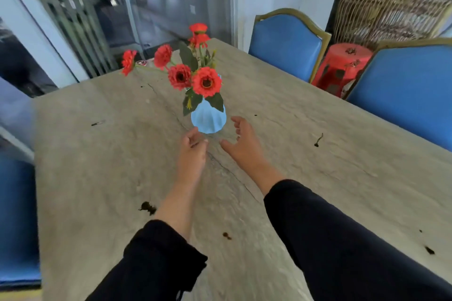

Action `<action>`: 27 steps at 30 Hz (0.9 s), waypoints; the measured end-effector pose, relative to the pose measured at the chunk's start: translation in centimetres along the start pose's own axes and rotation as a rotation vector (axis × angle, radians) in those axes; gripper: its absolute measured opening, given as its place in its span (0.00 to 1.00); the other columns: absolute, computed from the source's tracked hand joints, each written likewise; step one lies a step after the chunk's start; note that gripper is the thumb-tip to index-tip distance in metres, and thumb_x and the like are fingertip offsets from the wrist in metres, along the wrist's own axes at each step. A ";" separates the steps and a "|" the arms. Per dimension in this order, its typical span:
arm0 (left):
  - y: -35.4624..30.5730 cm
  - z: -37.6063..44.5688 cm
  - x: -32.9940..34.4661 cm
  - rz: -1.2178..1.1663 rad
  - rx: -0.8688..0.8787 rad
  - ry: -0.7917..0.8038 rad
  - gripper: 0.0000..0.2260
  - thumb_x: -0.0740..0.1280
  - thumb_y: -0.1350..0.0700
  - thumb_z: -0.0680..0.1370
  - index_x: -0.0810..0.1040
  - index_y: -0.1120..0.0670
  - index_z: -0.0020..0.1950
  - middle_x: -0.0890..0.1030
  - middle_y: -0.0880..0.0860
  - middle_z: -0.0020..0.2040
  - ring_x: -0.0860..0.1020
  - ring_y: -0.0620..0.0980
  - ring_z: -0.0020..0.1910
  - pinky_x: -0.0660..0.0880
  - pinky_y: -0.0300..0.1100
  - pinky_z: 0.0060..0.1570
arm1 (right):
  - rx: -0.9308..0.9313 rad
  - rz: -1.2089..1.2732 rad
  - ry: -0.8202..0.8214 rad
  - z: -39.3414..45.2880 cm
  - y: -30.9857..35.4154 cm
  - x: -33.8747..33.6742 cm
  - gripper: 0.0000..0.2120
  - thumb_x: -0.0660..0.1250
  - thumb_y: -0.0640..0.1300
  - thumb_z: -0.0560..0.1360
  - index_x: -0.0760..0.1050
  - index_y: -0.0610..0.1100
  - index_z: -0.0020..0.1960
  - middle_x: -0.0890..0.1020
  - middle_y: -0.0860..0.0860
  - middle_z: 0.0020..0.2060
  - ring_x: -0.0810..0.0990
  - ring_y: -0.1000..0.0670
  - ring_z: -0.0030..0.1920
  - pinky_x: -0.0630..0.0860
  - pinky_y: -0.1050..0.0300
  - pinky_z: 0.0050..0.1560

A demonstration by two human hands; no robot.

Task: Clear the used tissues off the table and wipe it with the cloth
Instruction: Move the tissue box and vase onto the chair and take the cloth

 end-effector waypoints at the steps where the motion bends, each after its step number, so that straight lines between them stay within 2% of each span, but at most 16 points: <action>1: -0.2 0.8 -0.1 0.002 0.010 -0.006 0.16 0.62 0.61 0.76 0.72 0.46 0.61 0.77 0.49 0.53 0.75 0.45 0.41 0.74 0.43 0.44 | -0.006 -0.012 0.004 1.0 0.4 0.2 0.29 0.71 0.41 0.70 0.66 0.40 0.68 0.71 0.45 0.65 0.72 0.45 0.64 0.72 0.54 0.60; 3: -0.7 2.2 -0.1 0.013 0.033 -0.019 0.16 0.62 0.61 0.75 0.73 0.39 0.52 0.78 0.51 0.46 0.73 0.47 0.37 0.71 0.43 0.41 | -0.020 -0.031 -0.003 2.8 0.7 0.5 0.24 0.70 0.38 0.71 0.68 0.32 0.64 0.74 0.36 0.62 0.73 0.37 0.61 0.74 0.48 0.54; 5: -0.7 3.6 -0.2 0.033 0.033 -0.019 0.14 0.64 0.58 0.72 0.73 0.38 0.49 0.78 0.53 0.45 0.75 0.49 0.40 0.71 0.42 0.43 | -0.001 -0.051 0.016 4.7 0.3 1.0 0.28 0.70 0.40 0.72 0.65 0.34 0.68 0.71 0.39 0.66 0.71 0.40 0.64 0.72 0.54 0.55; 6: -0.3 4.4 -0.3 0.054 0.025 -0.021 0.15 0.65 0.55 0.70 0.74 0.40 0.54 0.78 0.54 0.49 0.77 0.51 0.45 0.73 0.42 0.46 | 0.012 -0.048 0.035 5.5 0.0 1.4 0.34 0.71 0.42 0.72 0.60 0.38 0.72 0.68 0.43 0.69 0.68 0.44 0.68 0.69 0.57 0.58; 8: 1.0 6.6 -0.5 0.098 0.016 0.003 0.29 0.66 0.49 0.65 0.69 0.45 0.67 0.76 0.55 0.63 0.76 0.54 0.60 0.74 0.49 0.59 | 0.027 -0.036 0.073 7.0 -0.6 2.1 0.40 0.71 0.44 0.71 0.53 0.43 0.76 0.62 0.46 0.73 0.63 0.47 0.71 0.66 0.55 0.64; 10: 2.2 8.6 -0.6 0.104 0.007 0.022 0.34 0.65 0.48 0.63 0.66 0.46 0.70 0.74 0.54 0.67 0.73 0.53 0.65 0.71 0.54 0.64 | 0.046 -0.008 0.094 8.1 -0.9 2.5 0.43 0.72 0.43 0.71 0.50 0.43 0.77 0.61 0.46 0.73 0.63 0.47 0.72 0.67 0.52 0.67; 11: 1.5 8.2 -0.5 0.116 0.005 0.035 0.32 0.64 0.50 0.64 0.67 0.47 0.70 0.75 0.52 0.66 0.74 0.51 0.63 0.71 0.53 0.63 | 0.048 0.008 0.105 8.6 -1.1 2.6 0.43 0.72 0.43 0.71 0.50 0.43 0.77 0.64 0.47 0.71 0.67 0.47 0.69 0.70 0.53 0.64; 12: 1.2 8.3 -0.4 0.125 -0.001 0.049 0.29 0.64 0.52 0.67 0.67 0.47 0.69 0.76 0.50 0.63 0.75 0.49 0.59 0.72 0.50 0.60 | 0.039 0.028 0.108 9.0 -1.2 2.7 0.41 0.72 0.41 0.71 0.52 0.42 0.76 0.67 0.47 0.67 0.71 0.48 0.63 0.74 0.58 0.58; 13: 1.0 8.3 -0.3 0.135 -0.005 0.067 0.26 0.63 0.55 0.70 0.68 0.47 0.68 0.78 0.49 0.60 0.76 0.49 0.54 0.72 0.48 0.55 | 0.030 0.031 0.109 9.2 -1.2 2.9 0.38 0.72 0.39 0.71 0.55 0.41 0.74 0.70 0.49 0.61 0.73 0.50 0.57 0.76 0.66 0.50; 14: 0.9 8.4 -0.2 0.130 -0.010 0.078 0.23 0.62 0.57 0.72 0.69 0.48 0.67 0.78 0.48 0.55 0.76 0.49 0.49 0.72 0.47 0.50 | 0.021 0.040 0.107 9.4 -1.2 3.2 0.36 0.73 0.38 0.71 0.57 0.40 0.72 0.70 0.50 0.57 0.74 0.52 0.53 0.75 0.70 0.43; 15: 1.0 8.6 -0.2 0.129 -0.011 0.089 0.20 0.61 0.59 0.74 0.70 0.47 0.65 0.78 0.48 0.51 0.75 0.49 0.45 0.70 0.46 0.47 | 0.027 0.036 0.100 9.5 -1.5 3.5 0.36 0.73 0.38 0.70 0.58 0.41 0.72 0.70 0.49 0.57 0.74 0.52 0.53 0.73 0.71 0.41; 17: 1.4 8.9 -0.1 0.117 -0.027 0.107 0.19 0.61 0.61 0.76 0.71 0.45 0.64 0.78 0.46 0.47 0.74 0.46 0.42 0.70 0.43 0.43 | 0.031 -0.012 0.070 9.7 -2.2 4.2 0.39 0.75 0.41 0.68 0.58 0.42 0.73 0.69 0.46 0.62 0.71 0.48 0.61 0.72 0.63 0.51; 20: 1.7 8.9 0.0 0.046 -0.046 0.121 0.23 0.58 0.64 0.77 0.68 0.47 0.70 0.77 0.49 0.50 0.73 0.44 0.42 0.72 0.35 0.38 | 0.001 -0.092 0.009 9.4 -2.7 4.9 0.42 0.77 0.43 0.65 0.59 0.42 0.73 0.66 0.44 0.65 0.68 0.46 0.64 0.68 0.55 0.61; 22: 1.8 8.5 -0.2 0.032 -0.046 0.120 0.24 0.58 0.65 0.78 0.67 0.48 0.72 0.77 0.47 0.52 0.74 0.40 0.41 0.73 0.30 0.37 | -0.007 -0.096 -0.013 9.0 -2.8 4.8 0.41 0.77 0.43 0.65 0.60 0.41 0.72 0.66 0.45 0.65 0.68 0.46 0.64 0.69 0.54 0.61; 24: 1.5 7.8 -0.1 0.037 -0.034 0.135 0.24 0.57 0.65 0.78 0.66 0.49 0.73 0.77 0.44 0.53 0.74 0.37 0.42 0.72 0.31 0.42 | 0.001 -0.077 -0.029 8.4 -2.6 4.4 0.39 0.77 0.44 0.64 0.63 0.41 0.70 0.69 0.45 0.63 0.70 0.47 0.63 0.71 0.51 0.61; 27: 0.4 5.8 0.8 -0.002 -0.005 0.159 0.22 0.58 0.63 0.79 0.67 0.48 0.72 0.77 0.39 0.54 0.76 0.31 0.45 0.73 0.28 0.43 | 0.028 -0.022 -0.087 7.2 -2.7 2.7 0.38 0.76 0.50 0.57 0.69 0.41 0.64 0.75 0.46 0.58 0.76 0.46 0.57 0.77 0.47 0.54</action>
Point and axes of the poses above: each hand's wrist, its own z-axis towards the middle knuckle, its own x-axis out of the palm, y = z × x, the point moved 5 cm from there along z, towards the middle knuckle
